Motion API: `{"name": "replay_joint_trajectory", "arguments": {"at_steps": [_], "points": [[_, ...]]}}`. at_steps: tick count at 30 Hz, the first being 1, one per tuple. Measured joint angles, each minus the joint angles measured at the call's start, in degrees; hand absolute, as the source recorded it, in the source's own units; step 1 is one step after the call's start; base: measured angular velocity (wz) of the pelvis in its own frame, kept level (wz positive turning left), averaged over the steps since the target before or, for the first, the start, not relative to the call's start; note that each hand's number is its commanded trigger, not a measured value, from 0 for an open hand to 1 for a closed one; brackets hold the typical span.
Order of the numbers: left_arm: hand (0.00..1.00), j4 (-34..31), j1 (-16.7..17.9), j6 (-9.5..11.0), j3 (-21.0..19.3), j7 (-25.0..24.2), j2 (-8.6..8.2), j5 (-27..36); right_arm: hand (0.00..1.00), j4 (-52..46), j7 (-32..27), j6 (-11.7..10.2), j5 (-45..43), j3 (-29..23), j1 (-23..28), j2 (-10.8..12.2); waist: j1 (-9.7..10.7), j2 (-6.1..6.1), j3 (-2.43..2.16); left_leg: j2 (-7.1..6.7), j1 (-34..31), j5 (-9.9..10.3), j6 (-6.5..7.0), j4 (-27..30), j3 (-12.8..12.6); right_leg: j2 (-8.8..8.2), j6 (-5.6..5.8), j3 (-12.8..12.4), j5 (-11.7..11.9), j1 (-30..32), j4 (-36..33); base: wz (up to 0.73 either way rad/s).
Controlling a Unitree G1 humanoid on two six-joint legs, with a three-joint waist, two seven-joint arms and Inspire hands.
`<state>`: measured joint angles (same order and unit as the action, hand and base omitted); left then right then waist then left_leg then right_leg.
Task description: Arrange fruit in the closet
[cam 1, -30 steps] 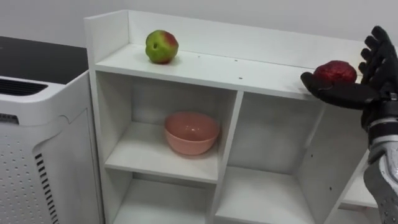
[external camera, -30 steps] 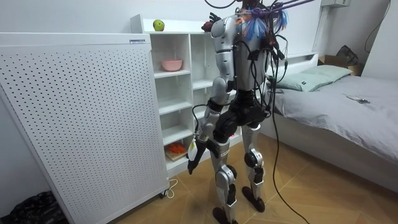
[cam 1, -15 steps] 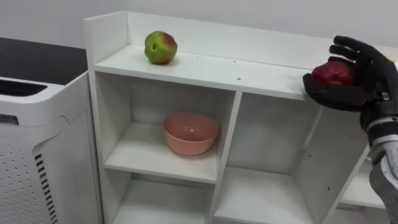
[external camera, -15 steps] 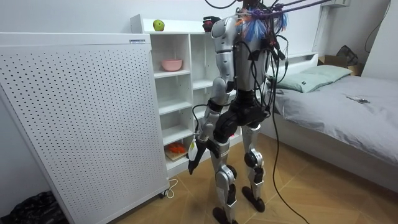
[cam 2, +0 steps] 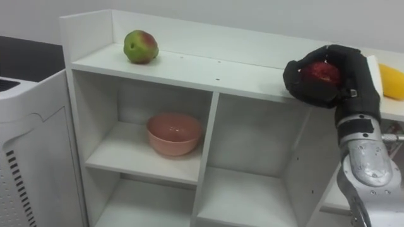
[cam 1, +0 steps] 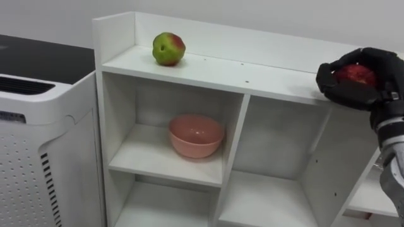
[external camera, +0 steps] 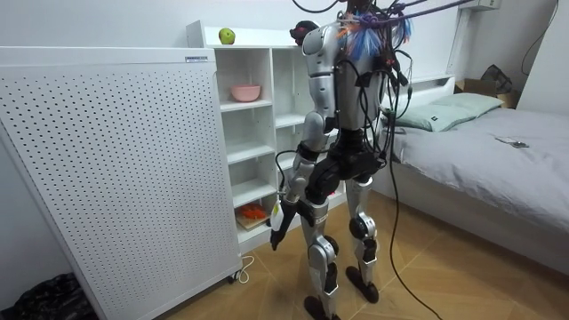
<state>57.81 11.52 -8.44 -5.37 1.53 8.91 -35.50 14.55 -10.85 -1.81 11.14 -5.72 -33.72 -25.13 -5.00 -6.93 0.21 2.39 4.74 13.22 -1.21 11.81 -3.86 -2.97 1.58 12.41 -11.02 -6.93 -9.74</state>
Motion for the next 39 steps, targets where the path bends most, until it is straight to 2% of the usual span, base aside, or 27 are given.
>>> {"name": "replay_joint_trajectory", "arguments": {"at_steps": [3, 6, 8, 15, 18, 20, 22, 23, 28, 31, 33, 35, 36, 39], "points": [[0.0, 0.0, -0.02, 0.0, 0.0, 0.0, -0.02, -0.04, 1.0, -2.33, 0.72, 0.7, 2.99, 0.22, 0.27, 0.01, -0.17, 0.32, 0.14, 0.01, -0.06, 0.01, 0.0, -0.08, -0.05, 0.02, 0.0, -0.17, 0.0, 0.12, -0.01, 0.0], [0.0, -0.49, 0.15, 0.02, 0.0, 0.0, 0.01, -0.05, 1.0, -4.55, 2.53, 0.88, 8.68, 1.18, 0.71, 0.01, 0.07, 0.7, -0.06, 0.01, -0.11, 0.01, 0.0, -0.08, -0.05, 0.04, 0.0, -0.31, 0.01, 0.14, 0.01, 0.0], [0.0, -0.84, 0.36, 0.04, -0.03, 0.14, 0.05, -0.09, 1.0, -6.94, 3.58, 2.2, 11.25, 1.78, 1.22, 0.03, 0.11, 1.14, -0.4, 0.0, -0.1, 0.01, 0.0, -0.13, -0.15, 0.09, 0.0, -1.1, 0.0, 0.31, -0.02, -0.02], [0.0, -1.0, 0.58, 0.06, -0.04, 2.18, 0.23, -0.16, 1.0, -16.74, 6.24, 3.32, 16.58, 2.36, 5.02, 0.4, 0.21, 1.41, -0.59, -0.02, -0.13, -0.01, 0.0, -0.04, -0.41, 0.06, 0.0, -1.05, 0.01, 0.38, 0.0, -0.02], [0.0, -0.37, 0.79, 0.12, 0.14, 2.71, 0.23, -0.13, 1.0, -22.22, 8.79, 3.29, 20.74, 2.55, 6.96, 0.69, 0.19, 1.98, -0.8, -0.02, 0.13, -0.01, 0.0, -0.05, -0.45, 0.04, 0.0, -1.01, 0.01, 0.13, 0.0, 0.0], [0.0, -0.34, 1.19, 0.13, 1.22, 2.84, 0.46, -0.04, 1.0, -23.43, 10.39, 3.13, 21.33, 3.39, 7.16, 1.01, 0.18, 2.42, -0.63, 0.0, 0.82, -0.01, 0.0, -0.09, -0.58, 0.05, 0.0, -1.1, 0.01, -0.44, 0.0, 0.0], [0.0, -0.34, 1.51, 0.26, 2.23, 2.8, 0.54, -0.05, 1.0, -24.35, 12.25, 3.13, 21.27, 4.43, 7.87, 2.32, 0.32, 2.67, -0.69, 0.01, 0.97, -0.01, 0.0, -0.07, -0.63, 0.05, -0.02, -1.13, 0.02, -0.65, -0.01, 0.0], [0.0, -0.34, 1.59, 0.35, 2.28, 2.78, 0.54, -0.04, 1.0, -24.63, 12.85, 3.13, 21.35, 4.52, 8.28, 2.8, 0.39, 2.91, -0.53, 0.03, 0.94, -0.02, 0.01, -0.03, -0.67, 0.06, -0.04, -1.17, 0.04, -0.65, -0.02, 0.0], [0.0, -0.35, 2.83, 0.42, 2.34, 2.67, 0.57, -0.02, 1.0, -27.96, 16.6, 3.14, 22.72, 5.99, 11.9, 3.6, 0.18, 2.84, -0.58, 0.12, 0.46, -0.04, 0.02, -0.15, -0.71, 0.12, -0.13, -1.18, 0.31, -0.27, -0.12, 0.0], [0.0, -0.35, 3.06, 0.11, 2.49, 2.74, 0.57, -0.02, 1.0, -27.99, 18.31, 3.3, 23.69, 7.19, 14.42, 3.77, 0.03, 2.75, -0.67, 0.13, -0.56, -0.16, 0.09, -0.02, -0.71, 0.13, -0.17, -1.22, 0.61, 0.65, -0.13, 0.0], [0.0, -0.27, 2.94, -0.22, 2.53, 2.81, 0.58, 0.24, 1.0, -27.14, 18.98, 3.87, 25.01, 7.46, 16.02, 4.81, -0.12, 2.73, -0.79, 0.13, -1.51, -0.25, 0.15, 0.17, -0.71, 0.09, -0.14, -1.12, 0.77, 1.57, -0.23, 0.0], [0.0, 0.73, 2.13, -0.31, 4.23, 3.4, 1.0, 2.62, 1.0, -21.87, 18.99, 3.86, 26.75, 9.02, 16.2, 5.63, -0.09, 2.83, -0.78, 0.14, -3.21, -0.29, 0.23, 1.34, -0.7, 0.06, -0.19, -1.13, 1.02, 2.95, -0.34, 0.0], [0.0, 0.81, 1.6, -0.34, 4.8, 3.61, 1.05, 3.08, 1.0, -20.31, 18.97, 3.87, 26.91, 9.19, 16.2, 5.89, -0.11, 2.89, -0.72, 0.16, -3.76, -0.29, 0.23, 1.65, -0.7, 0.06, -0.19, -1.17, 1.11, 3.42, -0.4, 0.0], [0.0, 2.54, -0.11, -0.35, 7.16, 4.72, 1.0, 6.18, 1.0, -10.59, 17.69, 3.86, 27.38, 9.61, 16.18, 8.55, -0.21, 3.45, -0.34, 0.19, -6.61, -0.38, 0.39, 3.07, -0.7, -0.14, -0.25, -1.26, 1.25, 6.25, -1.66, 0.0]]}}
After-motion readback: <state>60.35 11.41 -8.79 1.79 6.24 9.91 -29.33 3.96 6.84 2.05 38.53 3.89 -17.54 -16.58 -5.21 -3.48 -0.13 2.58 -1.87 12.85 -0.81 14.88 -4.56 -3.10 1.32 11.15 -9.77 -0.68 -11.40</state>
